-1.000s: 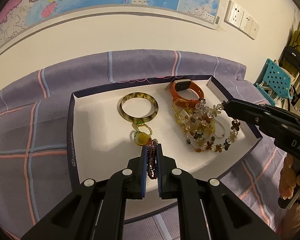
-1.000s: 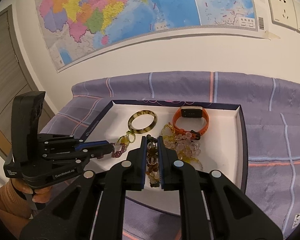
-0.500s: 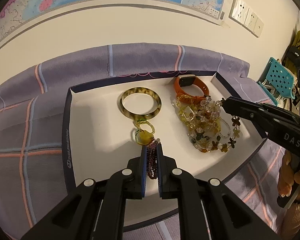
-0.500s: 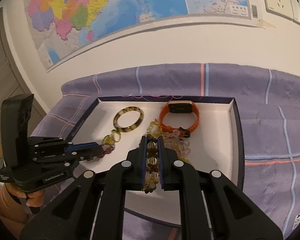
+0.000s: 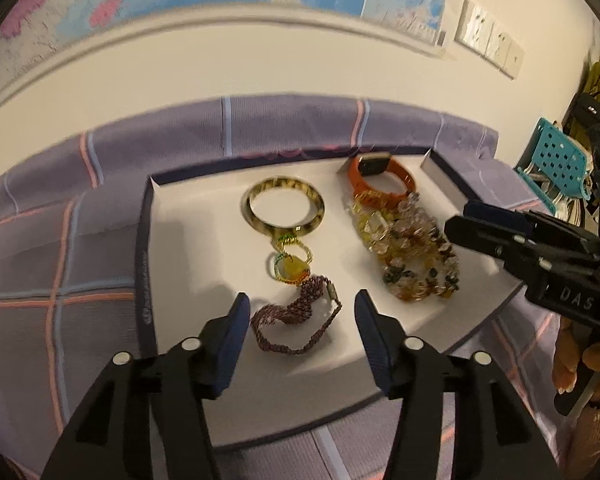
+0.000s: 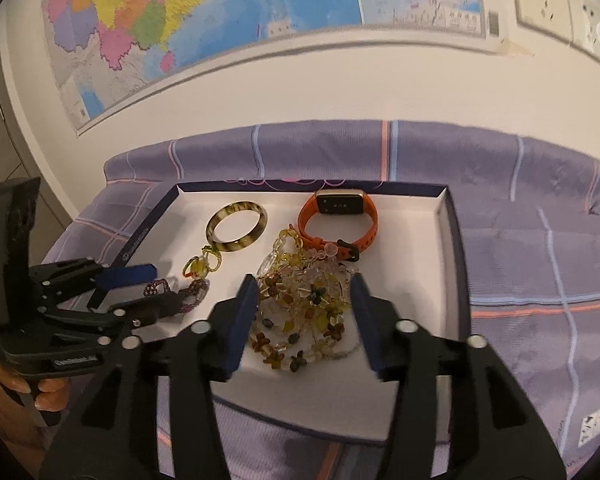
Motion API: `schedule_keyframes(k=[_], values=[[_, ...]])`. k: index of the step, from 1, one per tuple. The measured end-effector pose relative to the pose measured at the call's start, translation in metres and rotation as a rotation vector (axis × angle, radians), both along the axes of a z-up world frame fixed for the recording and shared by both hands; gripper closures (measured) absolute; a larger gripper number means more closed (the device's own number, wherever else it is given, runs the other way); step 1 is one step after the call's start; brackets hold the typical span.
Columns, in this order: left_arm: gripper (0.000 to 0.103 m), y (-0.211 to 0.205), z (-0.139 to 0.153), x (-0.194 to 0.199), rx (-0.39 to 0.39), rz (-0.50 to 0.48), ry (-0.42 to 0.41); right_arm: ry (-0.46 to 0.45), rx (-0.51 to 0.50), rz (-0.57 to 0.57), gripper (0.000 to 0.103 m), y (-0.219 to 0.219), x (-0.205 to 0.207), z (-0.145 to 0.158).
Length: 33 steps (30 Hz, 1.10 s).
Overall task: Organize jewelry
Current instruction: 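Lower both tools into the tray and open them to release both bracelets, then raise both open tools away from the tray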
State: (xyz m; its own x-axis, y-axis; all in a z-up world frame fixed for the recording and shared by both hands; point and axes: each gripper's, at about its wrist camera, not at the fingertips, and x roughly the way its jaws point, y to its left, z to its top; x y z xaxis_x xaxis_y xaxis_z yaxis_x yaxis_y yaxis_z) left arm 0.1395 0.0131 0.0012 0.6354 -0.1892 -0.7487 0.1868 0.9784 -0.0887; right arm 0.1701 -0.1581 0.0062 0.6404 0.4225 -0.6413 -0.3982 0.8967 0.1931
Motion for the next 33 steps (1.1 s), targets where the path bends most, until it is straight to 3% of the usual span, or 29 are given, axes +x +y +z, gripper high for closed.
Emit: schedule_keyframes(k=[1,3,5,7,9,16,33], values=[[0.048,0.0,0.003,-0.004,0.005,0.0,-0.014,-0.008,-0.003,0.002,0.051,-0.001,-0.004,0.001],[0.027,0.0,0.009,-0.015,-0.002,0.003,-0.052,-0.022,-0.006,-0.006,0.04,-0.002,-0.013,0.002],[0.024,-0.001,0.012,-0.027,-0.009,0.004,-0.086,-0.047,-0.027,-0.014,0.036,-0.002,-0.025,0.003],[0.016,-0.001,0.014,-0.036,-0.013,0.016,-0.106,-0.07,-0.05,-0.033,0.025,-0.003,-0.035,0.004],[0.008,-0.005,0.014,-0.042,-0.006,0.032,-0.127,-0.093,-0.06,-0.05,0.023,-0.004,-0.045,0.004],[0.007,-0.014,0.011,-0.057,0.004,0.077,-0.133,-0.1,-0.088,-0.071,0.011,-0.003,-0.066,-0.005],[0.007,-0.011,0.009,-0.077,0.028,0.166,-0.128,-0.1,-0.072,-0.096,0.008,-0.01,-0.09,-0.012]])
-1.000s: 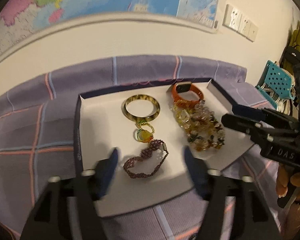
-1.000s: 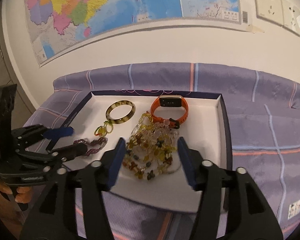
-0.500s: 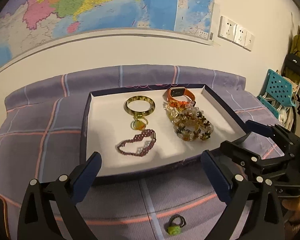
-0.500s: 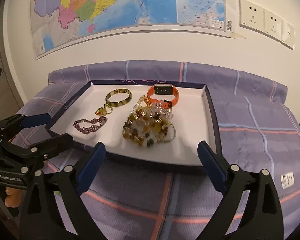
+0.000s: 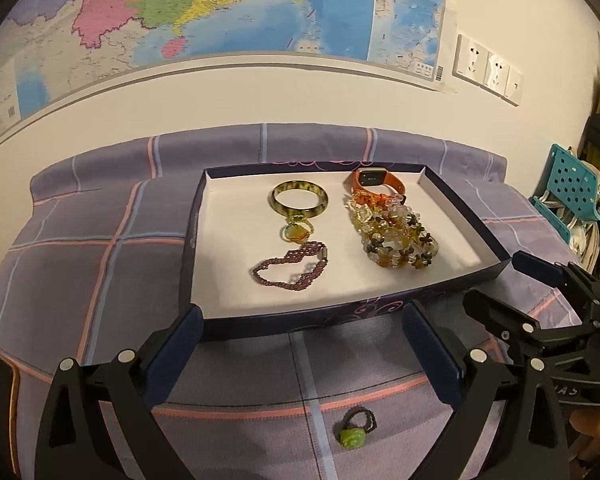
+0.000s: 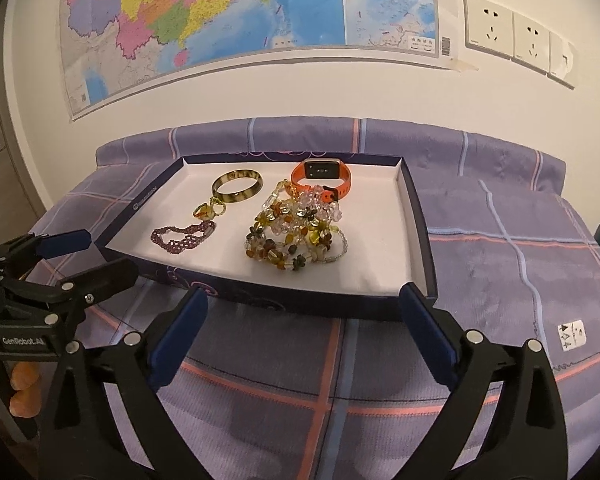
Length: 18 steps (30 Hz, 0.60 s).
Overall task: Organize jewelry
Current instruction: 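Raise both open tools away from the tray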
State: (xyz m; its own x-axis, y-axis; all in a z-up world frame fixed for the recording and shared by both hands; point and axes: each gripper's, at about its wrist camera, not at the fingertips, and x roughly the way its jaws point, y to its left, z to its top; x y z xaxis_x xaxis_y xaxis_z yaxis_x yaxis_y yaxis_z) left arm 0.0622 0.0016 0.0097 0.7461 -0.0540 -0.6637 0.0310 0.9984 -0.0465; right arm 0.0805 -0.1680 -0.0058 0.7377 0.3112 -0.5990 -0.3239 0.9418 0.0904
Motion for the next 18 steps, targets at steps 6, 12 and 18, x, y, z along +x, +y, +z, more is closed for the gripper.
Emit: schedule_keyframes(k=[6,12,18], values=[[0.007,-0.0006,0.0003,-0.0018,0.002,0.002,0.006,-0.003,0.002,-0.006,0.007,-0.0014,-0.0024,-0.0006],[0.007,-0.0026,0.0006,-0.0044,0.011,0.004,0.004,-0.005,0.01,-0.01,0.007,-0.0032,-0.005,-0.0005],[0.007,-0.0041,0.0,-0.0062,0.014,0.006,0.007,-0.004,0.012,-0.014,0.006,-0.0035,-0.0074,-0.0015]])
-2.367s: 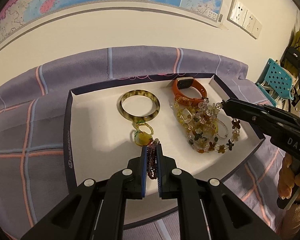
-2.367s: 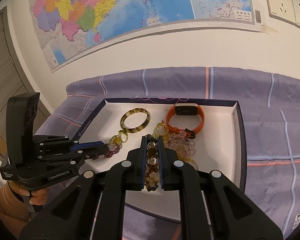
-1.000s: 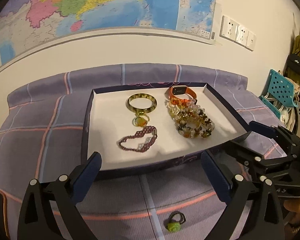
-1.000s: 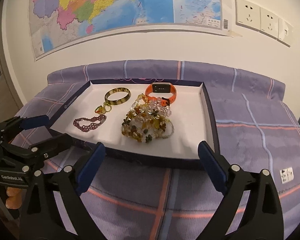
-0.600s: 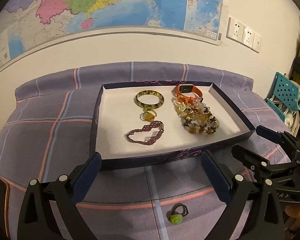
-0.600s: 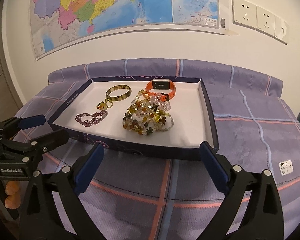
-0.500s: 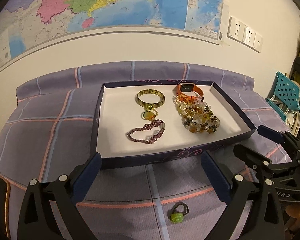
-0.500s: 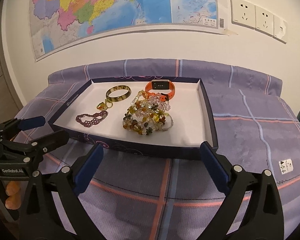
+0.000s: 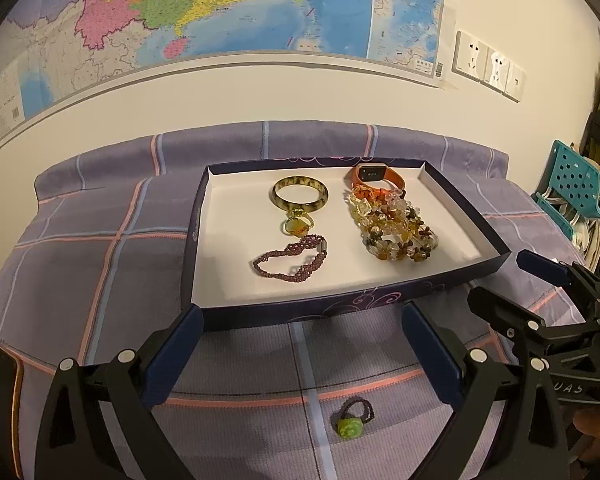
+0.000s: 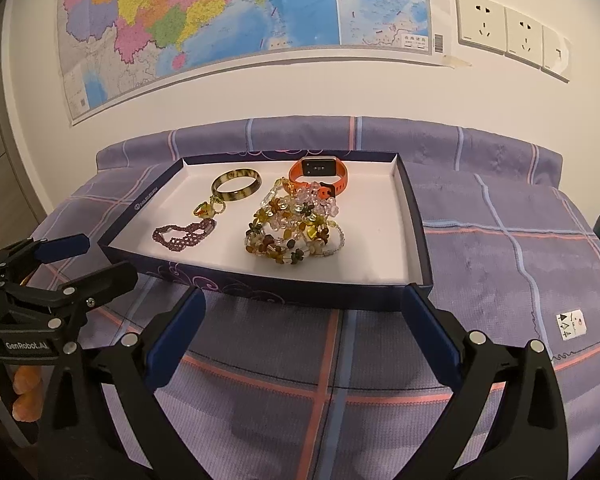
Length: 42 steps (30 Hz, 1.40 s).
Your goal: Organize jewelry
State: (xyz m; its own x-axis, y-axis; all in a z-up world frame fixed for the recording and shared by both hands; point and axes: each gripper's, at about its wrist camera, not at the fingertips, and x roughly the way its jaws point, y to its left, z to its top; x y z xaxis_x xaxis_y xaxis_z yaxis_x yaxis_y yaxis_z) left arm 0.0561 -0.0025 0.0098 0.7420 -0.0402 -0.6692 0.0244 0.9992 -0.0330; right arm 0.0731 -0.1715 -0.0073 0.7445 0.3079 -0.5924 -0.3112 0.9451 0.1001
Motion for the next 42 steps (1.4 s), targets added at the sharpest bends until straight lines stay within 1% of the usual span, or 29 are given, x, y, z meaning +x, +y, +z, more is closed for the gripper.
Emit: schedule_keyframes(k=[25,42], values=[[0.007,0.0016,-0.0019,0.0006,0.012,0.027,0.021,0.003,0.002,0.002,0.006,-0.0014,-0.0007,-0.0002],[0.007,-0.0001,-0.0048,0.0013,0.025,0.022,0.034,0.011,0.005,0.009,0.006,0.0011,-0.0002,-0.001]])
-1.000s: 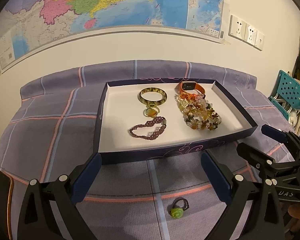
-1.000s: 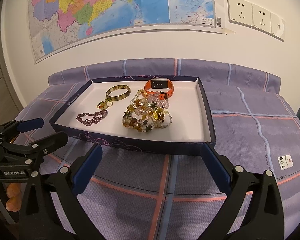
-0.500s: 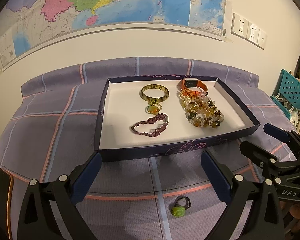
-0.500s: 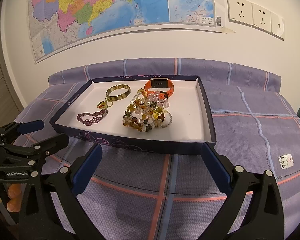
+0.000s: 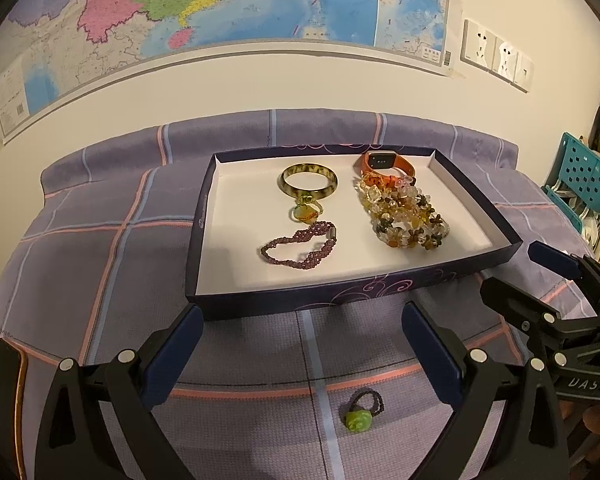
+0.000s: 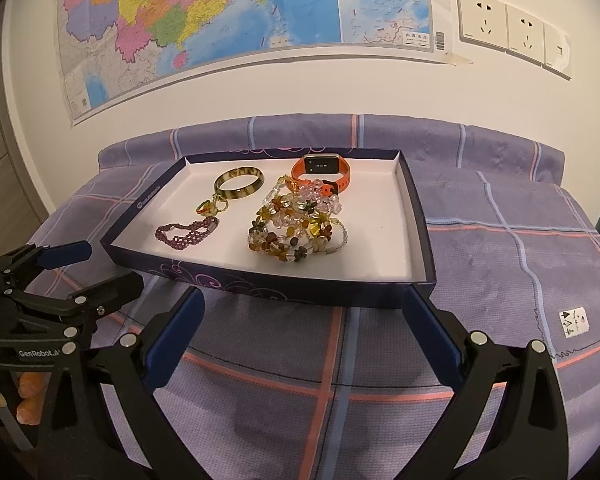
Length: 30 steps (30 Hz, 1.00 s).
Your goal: Organize jewelry
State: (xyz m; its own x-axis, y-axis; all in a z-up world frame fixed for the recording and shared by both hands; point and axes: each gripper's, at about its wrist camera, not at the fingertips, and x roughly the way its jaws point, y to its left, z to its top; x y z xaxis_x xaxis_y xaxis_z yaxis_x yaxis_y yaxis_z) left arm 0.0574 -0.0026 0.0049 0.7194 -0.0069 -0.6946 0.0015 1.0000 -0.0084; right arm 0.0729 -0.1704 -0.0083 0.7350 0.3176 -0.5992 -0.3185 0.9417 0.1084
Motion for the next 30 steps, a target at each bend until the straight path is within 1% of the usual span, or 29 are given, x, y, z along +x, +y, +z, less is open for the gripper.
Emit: schedule_keyframes(k=[30], values=[[0.007,-0.0009,-0.0001,-0.0007,0.007,-0.002,0.002,0.006,0.003,0.0,0.006,0.0017,-0.0003,-0.0002]])
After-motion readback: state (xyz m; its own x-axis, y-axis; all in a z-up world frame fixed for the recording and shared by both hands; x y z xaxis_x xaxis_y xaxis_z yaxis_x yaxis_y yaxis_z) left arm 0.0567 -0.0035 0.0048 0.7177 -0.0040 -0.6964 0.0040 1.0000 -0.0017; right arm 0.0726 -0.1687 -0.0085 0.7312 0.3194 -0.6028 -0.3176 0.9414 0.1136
